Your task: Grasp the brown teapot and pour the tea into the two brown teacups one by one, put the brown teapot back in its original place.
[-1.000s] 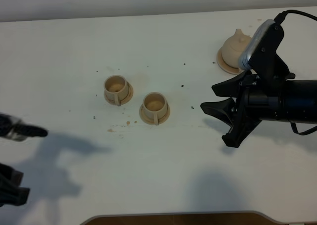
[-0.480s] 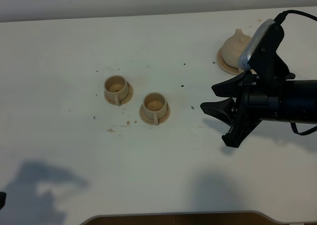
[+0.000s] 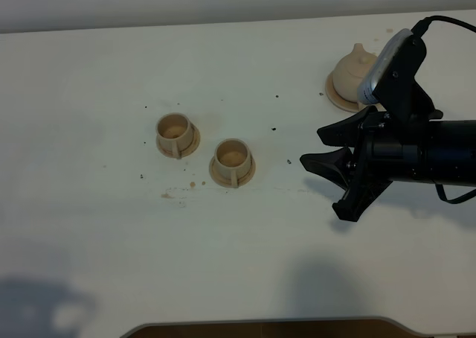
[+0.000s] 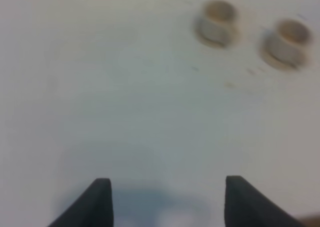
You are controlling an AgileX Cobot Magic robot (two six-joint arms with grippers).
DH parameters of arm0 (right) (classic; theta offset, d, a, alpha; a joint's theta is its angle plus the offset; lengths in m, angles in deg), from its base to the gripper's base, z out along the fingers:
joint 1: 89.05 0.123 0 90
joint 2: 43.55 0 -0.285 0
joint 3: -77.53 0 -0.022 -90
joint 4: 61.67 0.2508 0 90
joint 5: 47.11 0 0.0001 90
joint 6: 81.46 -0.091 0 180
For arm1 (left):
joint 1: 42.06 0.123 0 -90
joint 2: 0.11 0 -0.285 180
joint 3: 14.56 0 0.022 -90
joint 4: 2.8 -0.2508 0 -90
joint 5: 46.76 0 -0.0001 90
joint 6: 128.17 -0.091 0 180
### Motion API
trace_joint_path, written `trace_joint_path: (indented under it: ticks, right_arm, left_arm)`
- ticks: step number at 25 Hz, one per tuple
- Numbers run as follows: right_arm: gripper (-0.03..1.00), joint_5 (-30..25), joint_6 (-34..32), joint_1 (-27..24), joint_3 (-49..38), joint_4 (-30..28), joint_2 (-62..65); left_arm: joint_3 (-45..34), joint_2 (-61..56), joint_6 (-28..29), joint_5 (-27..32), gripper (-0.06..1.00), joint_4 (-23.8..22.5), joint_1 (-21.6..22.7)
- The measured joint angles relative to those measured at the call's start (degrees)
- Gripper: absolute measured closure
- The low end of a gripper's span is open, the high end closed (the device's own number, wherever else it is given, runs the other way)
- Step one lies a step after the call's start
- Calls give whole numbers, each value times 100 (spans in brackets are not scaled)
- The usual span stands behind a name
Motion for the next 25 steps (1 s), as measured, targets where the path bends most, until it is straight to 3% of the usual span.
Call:
trace_joint_path:
  ticks: [4, 7, 14, 19, 22, 25]
  right_arm:
    - [53, -37, -66, 13, 0, 10, 0]
    - [53, -100, -78, 18, 0, 28, 0]
    - [53, -116, -78, 18, 4, 469, -4]
    - [53, 514, -234, 18, 350, 971, -17]
    - [53, 974, -854, 18, 781, 744, -180]
    - [53, 1214, -2081, 18, 1341, -81, -558]
  left_arm:
    - [0, -281, 0, 0, 45, -4, 1014]
    - [0, -414, 0, 24, 45, -11, 1388]
    - [0, -414, -1, 29, 45, -11, 1458]
    - [0, -414, -1, 29, 45, -11, 1458]
    - [0, -414, -1, 35, 45, -11, 1458]
    - [0, -414, -1, 35, 45, -11, 1458]
